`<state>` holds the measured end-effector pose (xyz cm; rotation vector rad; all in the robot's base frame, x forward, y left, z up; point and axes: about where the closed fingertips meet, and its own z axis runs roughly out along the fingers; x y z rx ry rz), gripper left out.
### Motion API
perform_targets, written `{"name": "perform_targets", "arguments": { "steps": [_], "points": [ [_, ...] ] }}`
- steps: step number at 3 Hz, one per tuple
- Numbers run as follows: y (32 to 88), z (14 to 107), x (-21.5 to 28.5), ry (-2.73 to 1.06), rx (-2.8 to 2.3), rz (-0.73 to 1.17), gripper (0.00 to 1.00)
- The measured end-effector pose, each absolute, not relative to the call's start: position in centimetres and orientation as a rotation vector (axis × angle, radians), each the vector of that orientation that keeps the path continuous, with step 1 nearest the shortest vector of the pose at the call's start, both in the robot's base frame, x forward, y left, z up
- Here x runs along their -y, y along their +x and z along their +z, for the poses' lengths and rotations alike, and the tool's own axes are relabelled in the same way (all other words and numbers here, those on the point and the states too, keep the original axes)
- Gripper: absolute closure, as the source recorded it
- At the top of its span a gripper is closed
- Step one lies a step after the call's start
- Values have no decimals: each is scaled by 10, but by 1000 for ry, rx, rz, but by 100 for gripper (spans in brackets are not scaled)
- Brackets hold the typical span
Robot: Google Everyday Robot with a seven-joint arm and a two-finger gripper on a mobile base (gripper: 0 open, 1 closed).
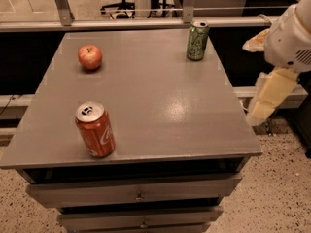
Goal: Move coke can near apple
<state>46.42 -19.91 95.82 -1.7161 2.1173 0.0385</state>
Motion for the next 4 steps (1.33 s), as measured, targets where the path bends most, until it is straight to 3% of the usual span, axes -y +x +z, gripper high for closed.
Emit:
{"name": "perform_targets", "arguments": {
  "steps": [2,4],
  "points": [
    [478,920,115,-1736,-1854,541,0],
    [449,897,35,-1685,-1640,1052,0]
  ]
}}
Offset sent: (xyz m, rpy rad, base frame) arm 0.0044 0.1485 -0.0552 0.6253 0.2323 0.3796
